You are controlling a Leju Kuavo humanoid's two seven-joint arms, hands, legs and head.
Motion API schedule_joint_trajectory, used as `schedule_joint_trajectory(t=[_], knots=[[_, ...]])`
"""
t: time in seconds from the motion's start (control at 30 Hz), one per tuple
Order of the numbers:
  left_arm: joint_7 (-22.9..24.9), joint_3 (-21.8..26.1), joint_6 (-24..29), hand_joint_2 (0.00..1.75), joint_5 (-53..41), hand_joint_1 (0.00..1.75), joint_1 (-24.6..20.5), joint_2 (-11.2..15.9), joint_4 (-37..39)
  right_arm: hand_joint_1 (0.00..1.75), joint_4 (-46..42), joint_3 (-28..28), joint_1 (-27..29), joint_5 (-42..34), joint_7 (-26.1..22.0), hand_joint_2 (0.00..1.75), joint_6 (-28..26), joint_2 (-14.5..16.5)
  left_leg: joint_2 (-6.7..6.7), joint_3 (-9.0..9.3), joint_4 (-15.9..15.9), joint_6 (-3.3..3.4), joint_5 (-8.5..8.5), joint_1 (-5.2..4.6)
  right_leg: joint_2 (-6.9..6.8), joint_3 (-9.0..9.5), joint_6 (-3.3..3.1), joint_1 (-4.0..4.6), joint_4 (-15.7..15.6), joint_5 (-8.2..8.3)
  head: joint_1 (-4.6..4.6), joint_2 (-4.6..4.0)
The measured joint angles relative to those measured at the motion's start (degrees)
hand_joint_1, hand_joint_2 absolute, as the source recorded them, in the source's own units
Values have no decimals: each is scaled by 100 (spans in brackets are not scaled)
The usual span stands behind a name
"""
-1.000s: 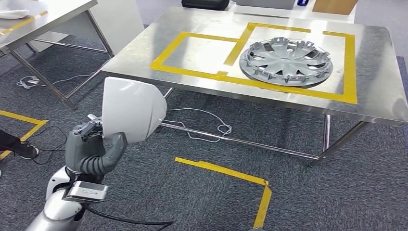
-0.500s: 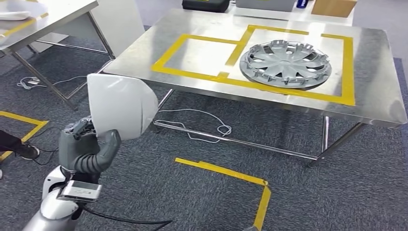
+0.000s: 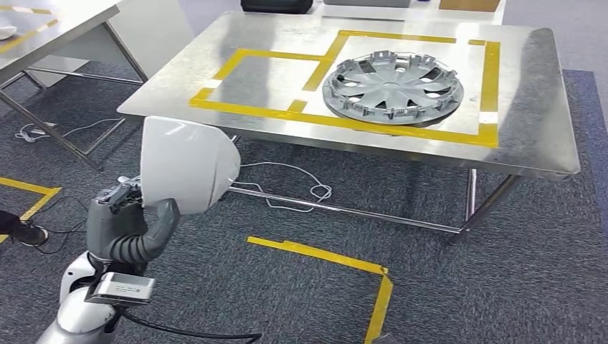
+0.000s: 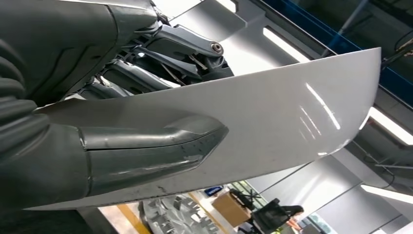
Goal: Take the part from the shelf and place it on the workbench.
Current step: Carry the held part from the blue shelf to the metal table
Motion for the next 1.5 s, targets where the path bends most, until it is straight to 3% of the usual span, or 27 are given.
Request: schedule_joint_trajectory(t=[0.03, 0.07, 0.1, 0.2, 0.27, 0.4, 0.43, 0.53, 0.57, 0.6, 0.63, 0.7, 0.77, 0.9, 0.97, 1.03, 1.07, 1.1, 1.13, 1.2, 1.27, 1.4, 1.43, 1.5], knots=[[2, 3, 0, 175, 0, 175, 6, 1, 1, 0, 1, -1, 0, 1, 0, 0, 1, -2, -20, -184, 348, 71, -110, -56, 13, -1, -17, 42, -1, 1, -5, 0], [3, 3, 1, 175, 0, 175, 13, 1, 1, 0, 1, -1, 1, 1, 1, 0, 3, -2, -36, -291, 514, 153, -101, -116, 29, 2, -34, 84, -1, -1, -8, 0], [3, 4, 1, 175, -2, 175, 18, 2, 2, 0, 2, -1, 2, 1, 1, 0, 5, -2, -52, -300, 464, 245, 24, -179, 49, 10, -49, 124, -1, -2, -8, 0], [1, 9, 4, 175, -7, 175, 12, 4, 1, 0, 2, 1, -14, 3, 3, 0, 8, 7, -136, 14, -412, 576, 643, -383, 103, 34, -77, 199, -4, 3, -1, 0], [-2, 13, 7, 175, -11, 175, 3, 4, -1, 0, 2, 4, -35, 5, 5, 0, 14, 20, -192, 143, -823, 687, 764, -462, 128, -2, -69, 209, -5, 21, -10, 0], [-5, 15, 18, 175, -26, 175, 2, -2, -1, 0, 2, 6, -23, 6, 5, 0, 15, 21, -185, 196, -1061, 644, 840, -442, 100, -92, 33, 206, 44, -7, -34, 0], [-7, 15, 20, 175, -26, 175, 2, -4, -1, 0, 2, 6, -26, 4, 3, 0, 14, 19, -175, 208, -1105, 636, 873, -425, 65, -175, 55, 212, 218, -124, -27, 0], [-11, 15, 22, 175, -26, 175, 22, -4, -1, 0, 3, 6, -31, 2, -2, 0, 12, 12, -132, 199, -1116, 646, 891, -421, -10, -571, 111, 208, 1137, -603, -25, 0], [-11, 14, 22, 175, -26, 175, 30, -3, -1, 0, 3, 6, -24, 2, -2, 0, 12, 10, -120, 197, -1115, 646, 891, -423, -14, -633, 122, 207, 1307, -646, -27, 0], [-11, 14, 22, 175, -26, 175, 33, -3, -1, 0, 4, 6, -18, 2, -2, 0, 12, 9, -113, 197, -1114, 646, 891, -423, -15, -599, 125, 208, 1284, -588, -24, 0], [-11, 14, 23, 175, -26, 175, 35, -3, -1, 0, 4, 6, -12, 2, -2, 0, 12, 6, -110, 201, -1113, 645, 891, -424, -18, -458, 119, 208, 1051, -441, -25, 0], [-11, 15, 24, 175, -27, 175, 36, -3, -1, 0, 4, 6, -17, 2, -3, 0, 12, 0, -109, 207, -1107, 630, 884, -434, -48, -22, 73, 222, 286, -144, -25, 0], [-13, 15, 26, 175, -33, 175, 35, -2, -1, 0, 4, 6, -35, 2, -9, 0, 12, -4, -109, 194, -1093, 594, 886, -450, -74, 238, -4, 241, -175, -43, -29, 0], [-19, 19, 36, 175, -63, 175, 30, -1, -6, 0, 4, 5, -27, -1, -19, 0, 14, -4, -117, 168, -1034, 499, 827, -456, -71, 292, -134, 209, -295, 0, -41, 0], [-26, 24, 40, 175, -68, 175, 26, 1, -11, 0, 4, 6, -38, -1, -21, 0, 16, -1, -128, -11, -623, 412, 552, -418, -74, 309, -177, 168, -337, 29, -74, 0], [-31, 26, 42, 175, -74, 175, 36, 2, -11, 0, 4, 5, -40, -4, -25, 0, 19, -3, -128, -338, 78, 325, 231, -345, -72, 305, -184, 151, -342, 33, -92, 0], [-32, 26, 45, 175, -76, 175, 47, 4, -10, 0, 4, 4, -34, -8, -32, 0, 24, -4, -128, -454, 314, 291, 175, -308, -71, 305, -183, 144, -342, 33, -91, 0], [-34, 26, 49, 175, -81, 175, 54, 5, -10, 0, 4, 3, -28, -13, -43, 0, 32, -6, -128, -490, 375, 261, 225, -273, -68, 305, -177, 133, -341, 33, -88, 0], [-38, 26, 54, 175, -85, 175, 59, 8, -9, 0, 4, 3, -25, -16, -57, 0, 43, -7, -128, -426, 228, 233, 376, -243, -62, 308, -164, 116, -341, 33, -88, 0], [-54, 26, 63, 175, -96, 175, 58, 9, -10, 0, 4, 3, -28, -18, -85, 0, 68, -7, -131, -98, -458, 181, 773, -196, -40, 314, -104, 83, -338, 33, -96, 0], [-71, 26, 70, 175, -102, 175, 53, 8, -10, 0, 4, 4, -33, -21, -105, 0, 80, -8, -135, 158, -1018, 201, 933, -197, -14, 296, -10, 78, -326, 38, -108, 0], [-86, 29, 89, 175, -109, 175, 54, 6, -13, 0, 6, 5, -27, -28, -122, 0, 94, -8, -128, 181, -1156, 401, 945, -238, -22, 239, 152, 55, -320, 27, -105, 0], [-91, 29, 92, 175, -115, 175, 49, 3, -13, 0, 7, 5, -31, -28, -125, 0, 95, -8, -123, 183, -1173, 452, 962, -238, -29, 170, 168, 51, -184, -65, -96, 0], [-101, 30, 101, 175, -128, 175, 48, 0, -14, 0, 7, 6, -35, -28, -128, 0, 95, -8, -113, 180, -1186, 524, 977, -259, -40, -126, 162, 66, 451, -399, -75, 0]])
